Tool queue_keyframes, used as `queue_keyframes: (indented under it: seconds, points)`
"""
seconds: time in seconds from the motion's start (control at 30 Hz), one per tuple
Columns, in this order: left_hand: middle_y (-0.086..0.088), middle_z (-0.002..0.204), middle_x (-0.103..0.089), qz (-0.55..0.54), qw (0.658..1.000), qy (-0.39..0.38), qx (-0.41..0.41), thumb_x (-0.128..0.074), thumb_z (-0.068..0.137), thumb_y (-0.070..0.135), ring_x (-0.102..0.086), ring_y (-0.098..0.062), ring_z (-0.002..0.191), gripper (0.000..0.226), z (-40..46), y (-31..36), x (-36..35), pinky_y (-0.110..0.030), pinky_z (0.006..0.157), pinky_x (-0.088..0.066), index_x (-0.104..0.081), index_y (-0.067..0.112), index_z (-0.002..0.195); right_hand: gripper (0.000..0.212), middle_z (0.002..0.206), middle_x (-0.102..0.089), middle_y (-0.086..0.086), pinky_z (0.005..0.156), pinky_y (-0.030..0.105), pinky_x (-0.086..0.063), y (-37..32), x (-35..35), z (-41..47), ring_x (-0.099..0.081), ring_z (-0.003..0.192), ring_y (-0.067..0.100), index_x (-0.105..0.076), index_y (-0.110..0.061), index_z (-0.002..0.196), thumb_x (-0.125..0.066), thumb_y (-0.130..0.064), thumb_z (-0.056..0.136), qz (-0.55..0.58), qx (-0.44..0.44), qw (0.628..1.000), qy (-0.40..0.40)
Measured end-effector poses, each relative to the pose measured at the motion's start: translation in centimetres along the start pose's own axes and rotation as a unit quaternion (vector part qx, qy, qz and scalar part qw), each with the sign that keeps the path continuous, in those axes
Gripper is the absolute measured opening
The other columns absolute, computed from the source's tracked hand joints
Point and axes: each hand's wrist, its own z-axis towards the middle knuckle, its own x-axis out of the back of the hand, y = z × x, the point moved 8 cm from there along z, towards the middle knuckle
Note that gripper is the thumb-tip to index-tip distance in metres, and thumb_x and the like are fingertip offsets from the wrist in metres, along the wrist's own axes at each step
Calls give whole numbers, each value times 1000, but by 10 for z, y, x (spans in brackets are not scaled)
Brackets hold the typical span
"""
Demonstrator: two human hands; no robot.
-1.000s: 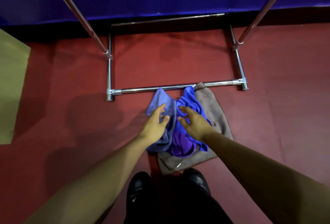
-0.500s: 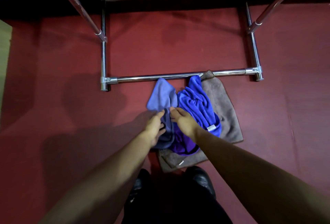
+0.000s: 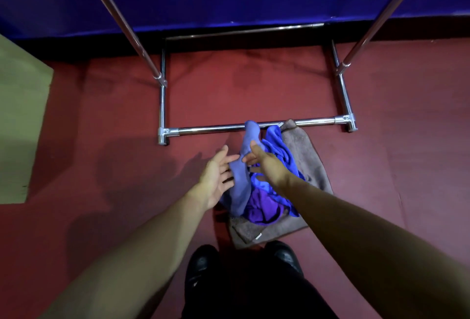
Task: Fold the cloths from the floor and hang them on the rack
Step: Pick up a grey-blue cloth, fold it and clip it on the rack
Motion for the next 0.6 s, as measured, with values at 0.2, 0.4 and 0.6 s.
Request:
queue_keyframes:
  seconds: [0.2, 0.4, 0.6]
  points:
    - [-8, 127, -71, -51, 994, -75, -60, -46, 93, 66, -65, -26, 118, 68, -74, 69, -22, -47, 106, -47, -66, 10, 126, 56, 73, -51, -2, 55, 25, -38, -58, -2, -60, -47, 59, 10, -54, -22, 82, -28, -69, 96, 77, -30, 997, -13]
    - [-7, 79, -71, -36, 985, -91, -144, -56, 93, 54, -66, -23, 77, 45, -166, 126, -39, -32, 68, -50, -69, 13, 81, 63, 81, -58, -2, 63, 21, -49, -108, 9, -134, -61, 82, 10, -62, -23, 99, -60, -80, 75, 121, -2, 993, -11]
    - [-29, 135, -59, -33, 967, -118, -224, -80, 76, 52, -54, -47, 129, 80, -246, 157, -41, -56, 114, -40, -60, -4, 130, 32, 95, -60, 9, 78, 31, -48, -185, -3, -219, -59, 83, 18, -64, -16, 110, -67, -41, 90, 156, 202, 966, -31]
